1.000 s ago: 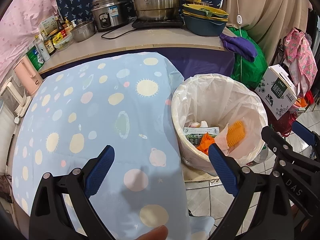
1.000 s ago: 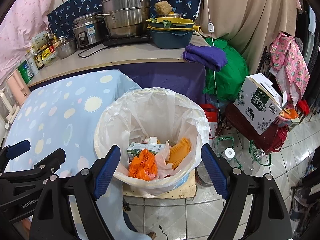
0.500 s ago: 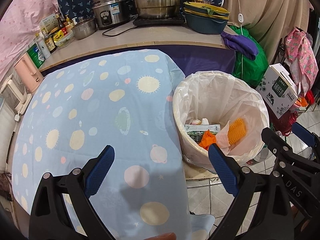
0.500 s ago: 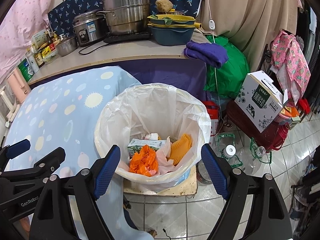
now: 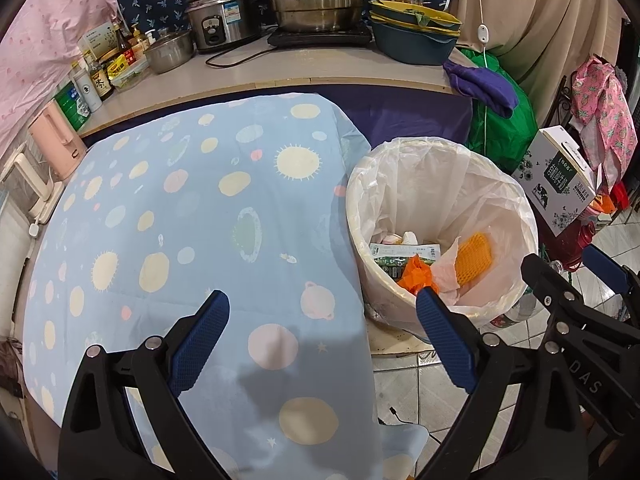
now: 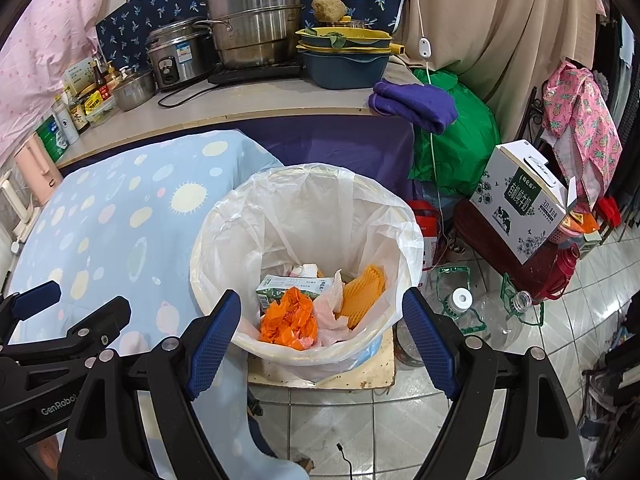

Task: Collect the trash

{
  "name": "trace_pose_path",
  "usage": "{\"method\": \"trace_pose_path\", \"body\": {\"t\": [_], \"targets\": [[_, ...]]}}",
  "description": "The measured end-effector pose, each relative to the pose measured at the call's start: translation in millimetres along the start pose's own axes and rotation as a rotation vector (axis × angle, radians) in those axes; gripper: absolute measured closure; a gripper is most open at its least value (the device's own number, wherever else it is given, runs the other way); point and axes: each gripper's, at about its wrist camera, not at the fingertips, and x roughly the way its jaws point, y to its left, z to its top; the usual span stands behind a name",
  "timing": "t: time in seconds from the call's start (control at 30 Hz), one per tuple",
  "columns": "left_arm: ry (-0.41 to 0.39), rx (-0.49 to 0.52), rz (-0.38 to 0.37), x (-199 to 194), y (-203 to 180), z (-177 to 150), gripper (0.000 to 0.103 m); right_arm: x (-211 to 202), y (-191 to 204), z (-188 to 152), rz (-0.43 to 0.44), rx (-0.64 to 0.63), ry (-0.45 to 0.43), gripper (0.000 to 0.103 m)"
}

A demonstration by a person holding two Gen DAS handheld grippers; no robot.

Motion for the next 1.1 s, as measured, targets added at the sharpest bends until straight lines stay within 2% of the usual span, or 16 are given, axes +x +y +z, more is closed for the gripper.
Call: {"method": "trace_pose_path", "body": {"t": [0.23,1.1], "targets": [[0.020,-0.004,0.000,2,-1,-2,0.014,2,1,-3,-0.001,-0.003,0.010,0.023],[0.004,0.019,-0.015,-4,-17,0,0.014,-2,-7,-4,-0.014,0.011,0.003,0.023]]}}
